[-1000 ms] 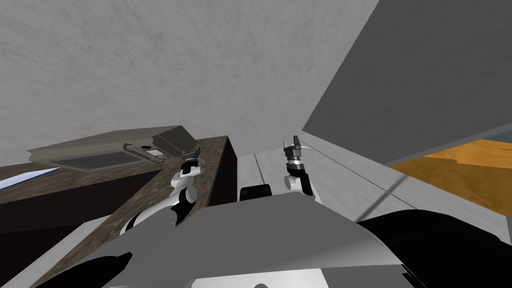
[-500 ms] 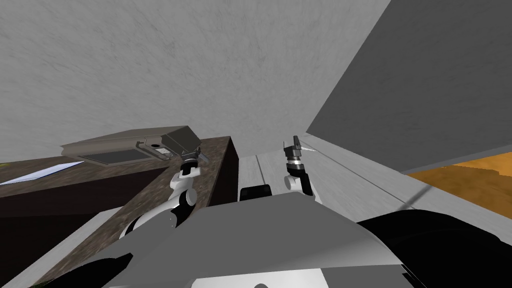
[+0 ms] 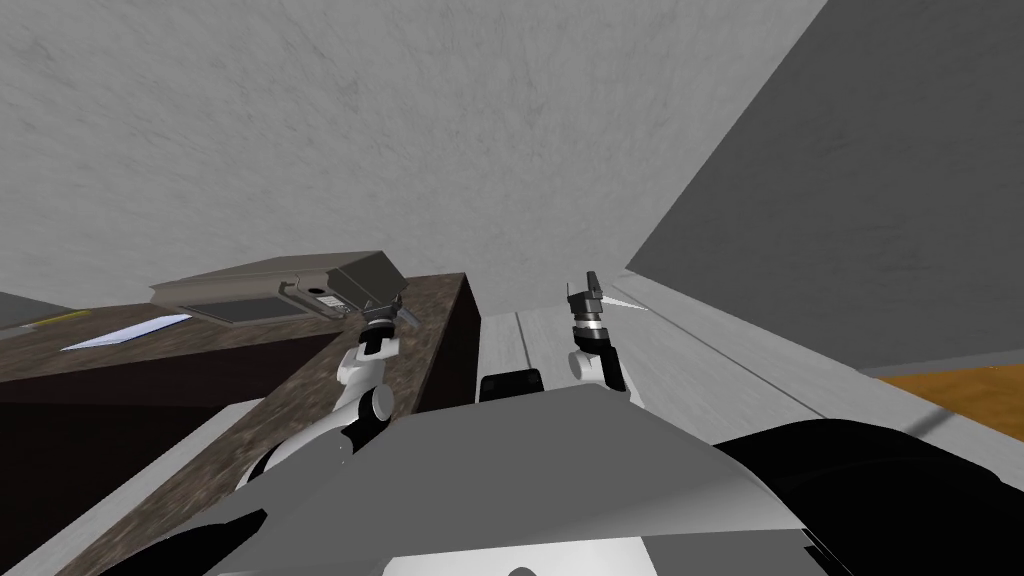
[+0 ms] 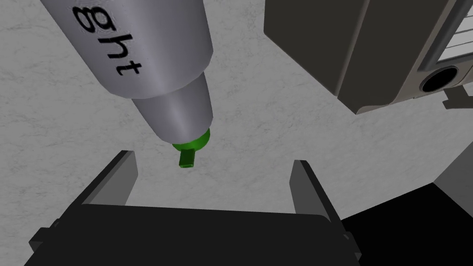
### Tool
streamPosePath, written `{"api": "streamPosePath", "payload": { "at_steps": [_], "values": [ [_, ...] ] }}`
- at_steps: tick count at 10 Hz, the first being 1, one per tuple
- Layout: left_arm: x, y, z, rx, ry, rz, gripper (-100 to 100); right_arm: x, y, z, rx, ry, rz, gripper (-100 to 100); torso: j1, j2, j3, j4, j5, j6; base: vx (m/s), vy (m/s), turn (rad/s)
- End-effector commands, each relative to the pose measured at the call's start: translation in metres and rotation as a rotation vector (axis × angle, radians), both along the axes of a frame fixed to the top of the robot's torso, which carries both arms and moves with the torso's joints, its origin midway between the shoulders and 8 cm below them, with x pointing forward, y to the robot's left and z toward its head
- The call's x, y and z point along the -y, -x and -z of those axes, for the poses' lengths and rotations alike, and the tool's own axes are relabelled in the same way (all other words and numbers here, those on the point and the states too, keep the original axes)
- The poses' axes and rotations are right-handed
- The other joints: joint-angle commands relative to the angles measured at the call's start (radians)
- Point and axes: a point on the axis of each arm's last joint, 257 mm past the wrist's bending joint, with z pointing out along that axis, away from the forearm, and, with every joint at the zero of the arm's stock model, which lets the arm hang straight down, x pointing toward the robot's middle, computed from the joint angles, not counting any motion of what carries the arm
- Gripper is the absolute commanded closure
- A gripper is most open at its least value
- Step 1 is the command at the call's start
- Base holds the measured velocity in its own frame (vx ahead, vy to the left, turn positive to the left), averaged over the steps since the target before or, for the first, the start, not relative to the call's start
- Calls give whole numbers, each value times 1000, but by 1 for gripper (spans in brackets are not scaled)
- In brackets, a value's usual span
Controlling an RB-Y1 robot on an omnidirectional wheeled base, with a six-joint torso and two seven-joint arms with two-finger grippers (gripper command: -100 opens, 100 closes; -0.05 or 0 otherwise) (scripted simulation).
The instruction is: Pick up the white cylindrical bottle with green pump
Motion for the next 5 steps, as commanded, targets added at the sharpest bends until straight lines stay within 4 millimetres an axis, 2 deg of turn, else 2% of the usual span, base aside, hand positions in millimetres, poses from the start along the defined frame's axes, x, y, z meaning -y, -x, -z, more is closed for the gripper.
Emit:
{"api": "streamPosePath", "payload": {
  "at_steps": [1, 3, 4, 5],
  "values": [
    [6, 1, -6, 8, -12, 27, -100, 0, 0, 0, 0, 0, 0, 0, 0, 0, 0, 0, 0, 0, 124, -28, 184],
    [7, 0, -5, 18, 17, 37, -100, 0, 0, 0, 0, 0, 0, 0, 0, 1, 0, 0, 0, 2, 34, -7, -13],
    [14, 8, -4, 17, -4, 60, -100, 0, 0, 0, 0, 0, 0, 0, 1, 4, 2, 1, 0, 1, 99, -17, 342],
    [17, 6, -8, 18, -10, 73, -100, 0, 0, 0, 0, 0, 0, 0, 0, 1, 1, 0, 0, -1, 113, -32, 152]
  ]
}}
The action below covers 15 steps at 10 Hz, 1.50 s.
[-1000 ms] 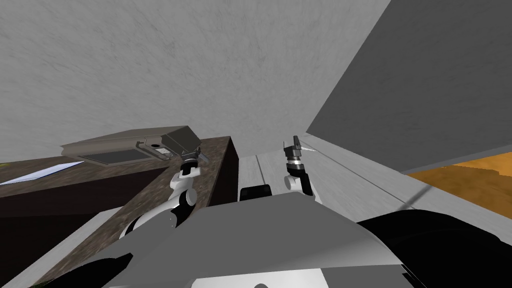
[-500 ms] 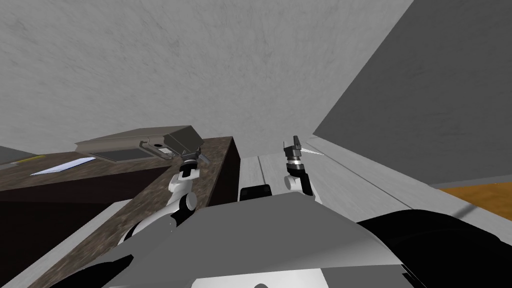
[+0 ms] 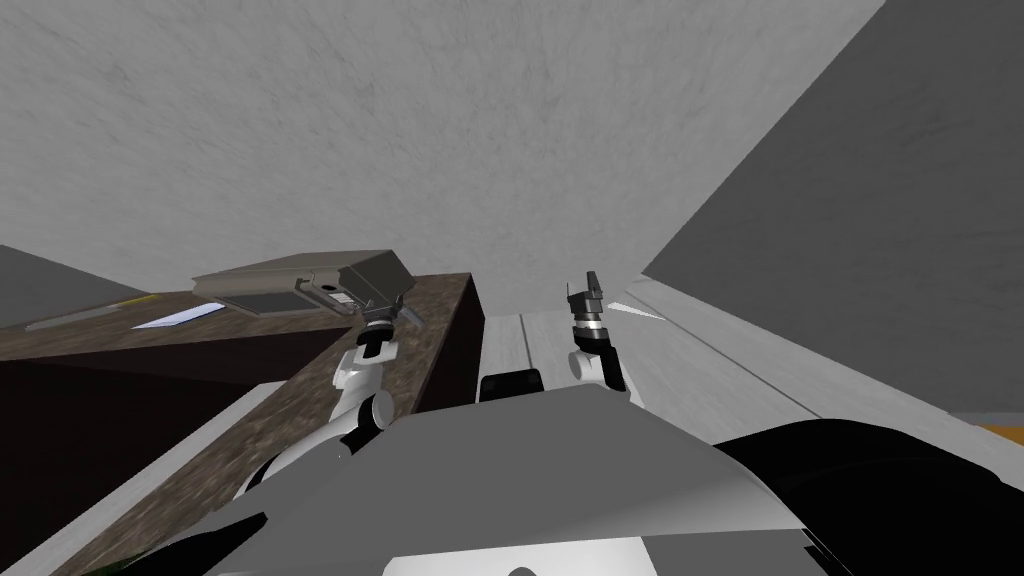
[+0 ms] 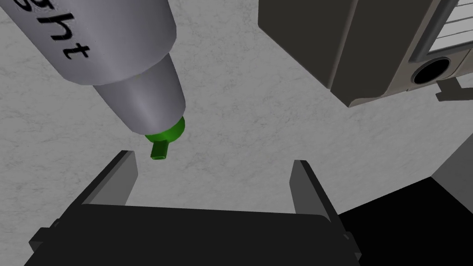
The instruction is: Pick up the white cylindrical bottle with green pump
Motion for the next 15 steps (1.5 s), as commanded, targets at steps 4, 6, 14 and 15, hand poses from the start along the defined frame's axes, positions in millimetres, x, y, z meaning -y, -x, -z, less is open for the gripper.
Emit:
{"api": "streamPosePath", "payload": {
  "at_steps": [4, 6, 14, 15],
  "values": [
    [14, 5, -4, 11, 15, 60, -100, 0, 0, 0, 0, 0, 0, 0, 0, -2, -1, 0, 0, 0, 102, -24, 85],
    [21, 13, -1, 4, 6, 84, -100, 0, 0, 0, 0, 0, 0, 0, 2, 4, 2, 1, 0, 0, 48, -15, 96],
    [46, 24, -6, -10, 11, 179, -100, 0, 0, 0, 0, 0, 0, 0, -1, -1, -1, 0, 0, 0, 98, -40, 128],
    [46, 24, -6, -6, 25, 182, -100, 0, 0, 0, 0, 0, 0, 0, 1, 1, 0, 0, 0, 0, 12, 3, -24]
  ]
}}
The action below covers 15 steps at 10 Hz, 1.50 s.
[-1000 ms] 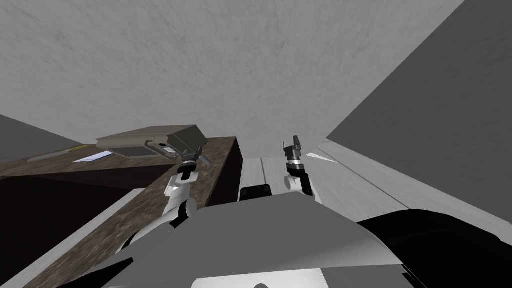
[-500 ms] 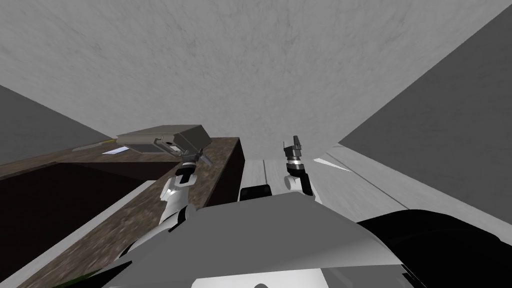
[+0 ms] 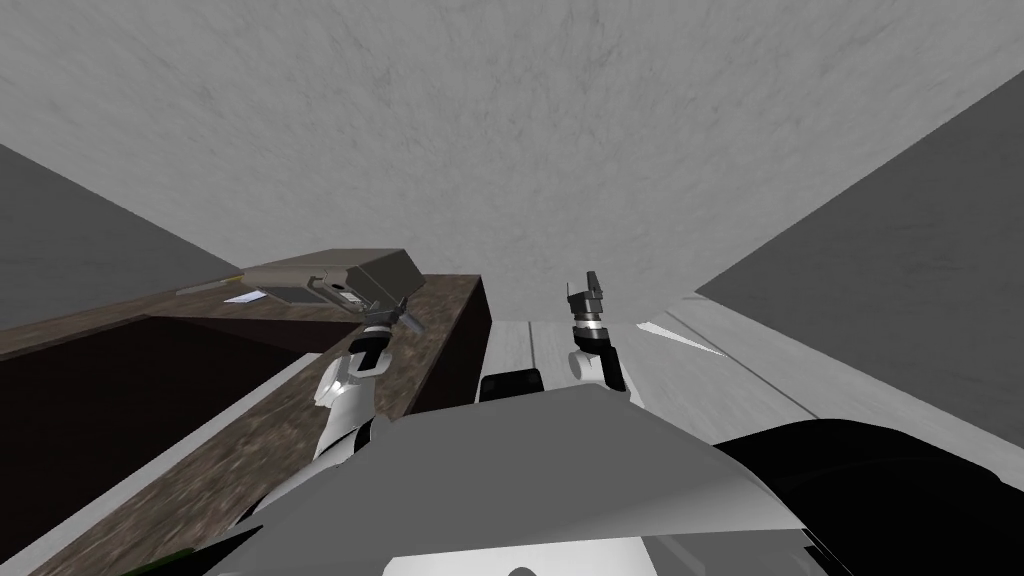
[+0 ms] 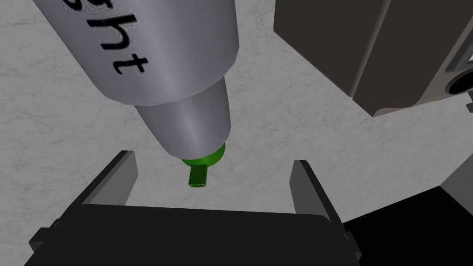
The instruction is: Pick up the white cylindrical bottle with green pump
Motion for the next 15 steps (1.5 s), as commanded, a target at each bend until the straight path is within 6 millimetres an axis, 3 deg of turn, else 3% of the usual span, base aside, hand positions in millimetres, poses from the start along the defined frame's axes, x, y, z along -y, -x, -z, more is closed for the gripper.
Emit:
{"api": "streamPosePath", "payload": {
  "at_steps": [1, 7, 8, 12, 14, 15],
  "values": [
    [7, 9, 4, -15, -9, 21, -100, 0, 0, 0, 0, 0, 0, 0, 0, 0, 0, 0, 0, 0, 87, -19, 231],
    [19, 15, 2, -35, 1, 65, -100, 0, 0, 0, 0, 0, 0, 0, -2, -3, -2, -1, -1, 0, 80, -44, 98],
    [19, 15, 2, -35, 6, 67, 100, 0, 0, 0, 0, 0, 0, 0, 0, 0, 0, 0, 0, 0, 5, -3, 2],
    [19, 15, 2, -35, 6, 67, 100, 0, 0, 0, 0, 0, 0, 0, 1, 2, 1, 0, 0, 0, 0, 0, 0],
    [15, 13, -8, -26, -10, 72, -100, 0, 0, 0, 0, 0, 0, 0, 1, 2, 1, 1, 0, 0, -18, -32, 46],
    [12, 13, -10, -27, -14, 71, -100, 0, 0, 0, 0, 0, 0, 0, -3, 4, 2, 1, 0, 0, -66, -147, 92]
  ]
}}
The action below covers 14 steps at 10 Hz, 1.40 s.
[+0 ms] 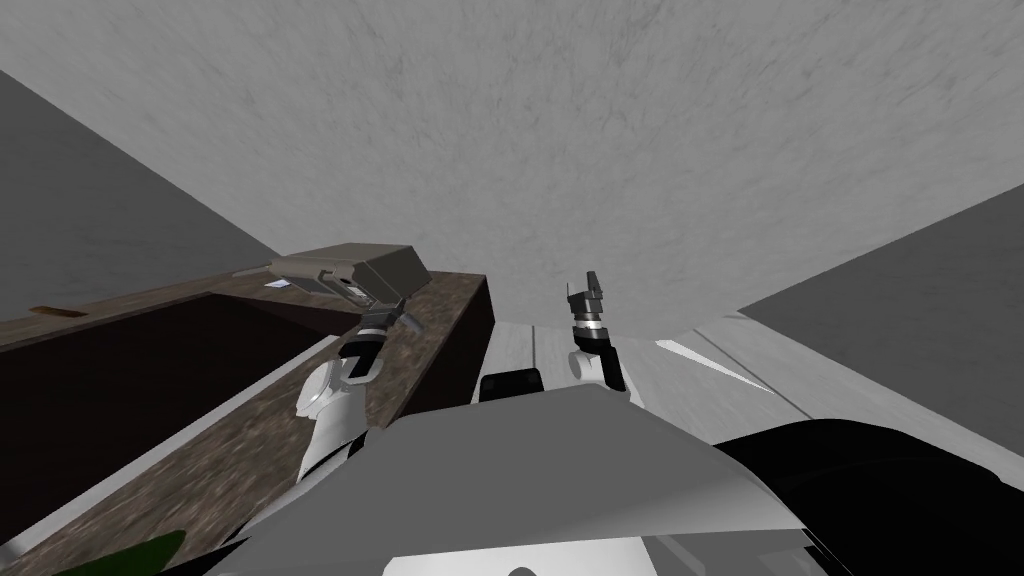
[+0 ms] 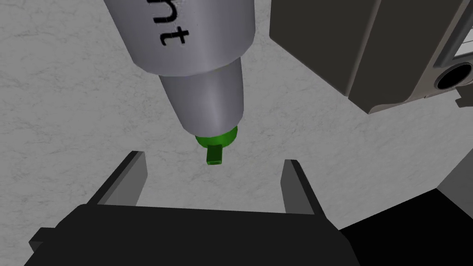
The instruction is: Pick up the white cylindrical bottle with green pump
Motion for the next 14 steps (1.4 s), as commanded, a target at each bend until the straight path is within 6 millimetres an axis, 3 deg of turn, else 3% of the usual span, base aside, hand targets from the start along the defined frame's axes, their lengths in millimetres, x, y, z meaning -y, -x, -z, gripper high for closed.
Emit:
{"api": "streamPosePath", "payload": {
  "at_steps": [1, 4, 9, 14],
  "values": [
    [-10, 0, -4, -6, -11, -5, -100, 0, 0, 0, 0, 0, 0, 0, 0, 0, 0, 0, 0, 0, -73, -171, 179],
    [-37, 7, -5, -35, -25, -29, -100, 0, 0, 0, 0, 0, 0, 0, -1, 4, 2, 1, 0, -1, -108, -130, 189],
    [-71, 17, 5, -92, -25, -61, -100, 0, 0, 0, 0, 0, 0, 0, 4, 2, 1, 1, 1, 0, -79, -58, 83],
    [-60, 30, 87, -231, 68, -94, -100, 0, 0, 0, 0, 0, 0, 0, 13, -7, -4, -1, 3, 1, 5, 55, -144]
  ]
}}
